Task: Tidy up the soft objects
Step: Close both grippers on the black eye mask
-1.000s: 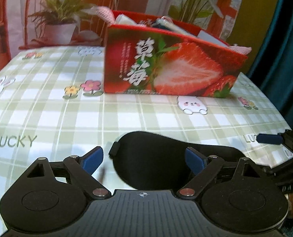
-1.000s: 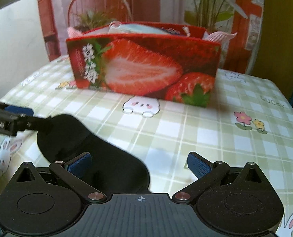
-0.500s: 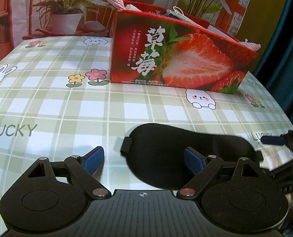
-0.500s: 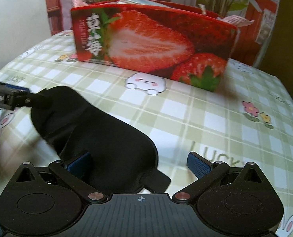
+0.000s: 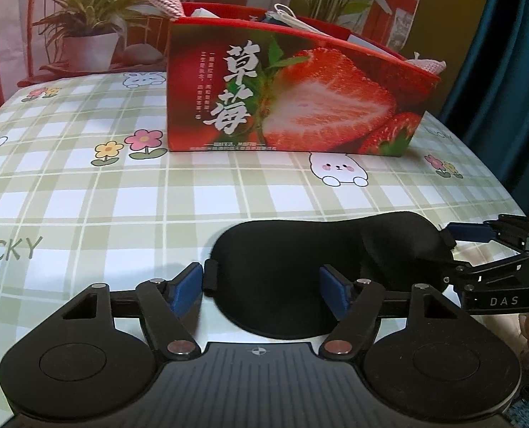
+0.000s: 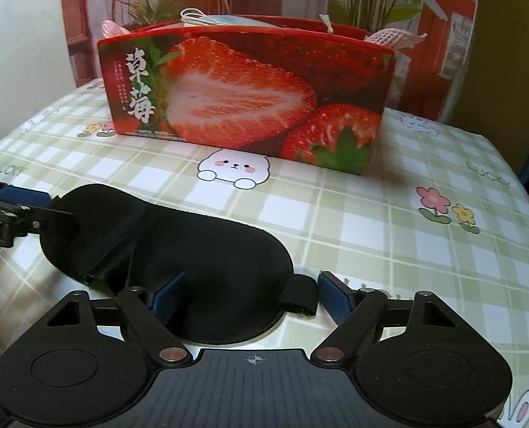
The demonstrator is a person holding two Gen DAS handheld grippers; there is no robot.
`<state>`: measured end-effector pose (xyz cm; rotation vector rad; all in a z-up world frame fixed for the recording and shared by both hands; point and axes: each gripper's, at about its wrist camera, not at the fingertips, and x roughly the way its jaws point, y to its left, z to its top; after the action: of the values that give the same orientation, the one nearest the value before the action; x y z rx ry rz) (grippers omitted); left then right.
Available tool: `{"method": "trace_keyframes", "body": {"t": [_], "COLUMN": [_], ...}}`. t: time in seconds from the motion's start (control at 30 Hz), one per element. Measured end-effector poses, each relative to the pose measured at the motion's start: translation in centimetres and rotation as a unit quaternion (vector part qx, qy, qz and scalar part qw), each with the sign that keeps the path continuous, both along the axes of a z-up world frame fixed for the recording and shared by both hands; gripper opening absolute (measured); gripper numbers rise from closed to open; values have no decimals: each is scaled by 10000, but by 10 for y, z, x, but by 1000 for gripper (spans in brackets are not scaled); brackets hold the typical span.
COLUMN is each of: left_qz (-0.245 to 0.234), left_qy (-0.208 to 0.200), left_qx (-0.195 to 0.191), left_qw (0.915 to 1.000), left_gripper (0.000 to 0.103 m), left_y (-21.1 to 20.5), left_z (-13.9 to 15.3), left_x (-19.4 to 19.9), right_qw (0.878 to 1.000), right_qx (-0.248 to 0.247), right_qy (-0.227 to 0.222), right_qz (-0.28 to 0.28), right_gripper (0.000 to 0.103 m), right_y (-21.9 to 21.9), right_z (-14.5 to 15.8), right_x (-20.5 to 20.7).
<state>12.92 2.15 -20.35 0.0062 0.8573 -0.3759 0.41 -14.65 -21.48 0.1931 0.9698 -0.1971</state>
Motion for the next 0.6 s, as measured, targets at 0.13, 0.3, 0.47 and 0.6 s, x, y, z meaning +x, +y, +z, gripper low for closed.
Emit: {"method": "trace_keyframes", "body": {"t": [0.13,0.3,0.47,0.6], "left_qz": [-35,-95,-209,-294], "left_qy": [-15,20,9,-138], "left_qx": [15,-143,-327,-487], "left_qw": [10000,9999,9992,9983], "left_gripper": [73,65,46,24], "left_y": [0,4,7,7], "left_z": [-1,0,1,6], "left_x": [-1,0,-2,-5], "right_qw": [9999,9993,9983,9970], "right_qx": [112,313,485,595], "right_qy": [-65,-179,-297,-475], "right_qz": [44,130,117,126], "right_gripper": [70,62,51,39], "right_y": [2,3,0,-3], "right_z": [0,2,6,13], "right_x": [0,1,0,0]}}
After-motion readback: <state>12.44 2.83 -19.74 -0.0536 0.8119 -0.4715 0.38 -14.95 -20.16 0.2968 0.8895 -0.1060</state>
